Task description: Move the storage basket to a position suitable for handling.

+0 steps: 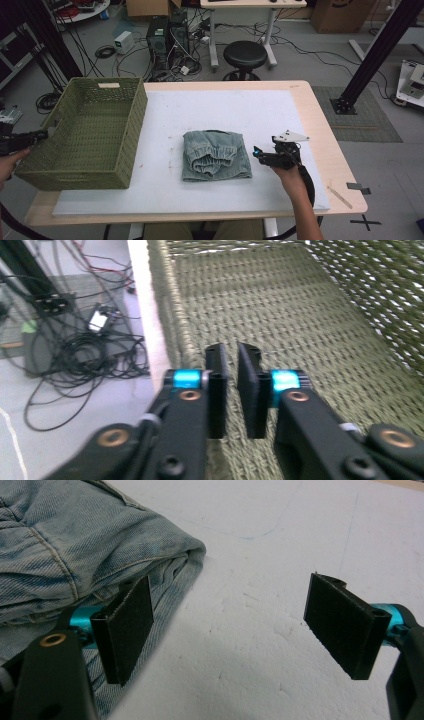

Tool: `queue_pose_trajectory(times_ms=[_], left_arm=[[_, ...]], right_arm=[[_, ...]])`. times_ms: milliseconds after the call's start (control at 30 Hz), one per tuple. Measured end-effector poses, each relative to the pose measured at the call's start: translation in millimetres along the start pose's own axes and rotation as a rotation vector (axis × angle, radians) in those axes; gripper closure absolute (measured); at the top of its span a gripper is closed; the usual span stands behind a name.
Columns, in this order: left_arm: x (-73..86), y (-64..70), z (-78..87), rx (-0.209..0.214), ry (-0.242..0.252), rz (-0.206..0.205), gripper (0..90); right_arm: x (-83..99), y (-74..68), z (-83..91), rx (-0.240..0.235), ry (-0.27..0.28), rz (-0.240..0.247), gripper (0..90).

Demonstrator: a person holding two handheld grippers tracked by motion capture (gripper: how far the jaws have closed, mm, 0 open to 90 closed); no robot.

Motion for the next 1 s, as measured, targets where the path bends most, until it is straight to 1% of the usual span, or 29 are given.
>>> queue_pose_trajectory(times_ms=[33, 133, 200, 400, 500, 600, 733, 833, 900, 1000], left_arm=[[0.1, -0.9, -0.1, -0.003, 0.005, 0.006, 87.5], [0.5, -1.6, -0.2, -0.012, 0.015, 0.014, 89.5], [0.6, -2.0, -0.3, -0.02, 0.017, 0.018, 89.5], [2.2, -1.4, 1.9, -0.022, 0.015, 0.029, 89.7], [2.7, -0.7, 2.6, -0.025, 0.015, 0.023, 89.7], [2.8, -0.8, 2.7, -0.03, 0.011, 0.027, 89.9], [3.6, -0.5, 4.6, -0.024, 0.003, 0.039, 90.0], [5.9, 0.2, 7.0, -0.023, -0.005, 0.031, 90.0], [6.8, 0.3, 7.6, -0.018, 0.002, 0.032, 90.0], [5.5, 0.2, 6.2, -0.025, 0.012, 0.038, 89.9]], right_arm=[[0.0, -0.1, -0.1, 0.0, -0.001, 0.0, 20.4], [-0.4, 0.1, -0.6, 0.0, 0.0, 0.003, 20.4], [-0.5, 0.1, -0.9, 0.0, -0.001, 0.003, 20.4], [-1.4, -1.3, -2.9, -0.002, -0.004, 0.004, 20.4], [-1.8, -2.3, -3.5, -0.004, -0.006, 0.006, 20.4], [-1.8, -3.6, -4.1, -0.005, -0.007, 0.007, 20.4], [-2.3, -1.7, -3.4, -0.002, -0.003, 0.003, 20.4], [-2.5, -1.0, -3.3, -0.003, 0.0, -0.002, 20.4], [-2.5, -1.7, -4.1, -0.003, -0.002, -0.001, 20.4], [-2.9, -4.0, -4.9, -0.008, -0.002, 0.006, 20.5]])
Point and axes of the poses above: each handheld gripper's, and its own axes: z roughly backward along the jaws, x roughly out of its underside, y roughly to its right, the point moved 10 cm from there along -z, roughly forward along the jaws, and after that the axes turned 4 degrees about -y, right-handed, at the moved point
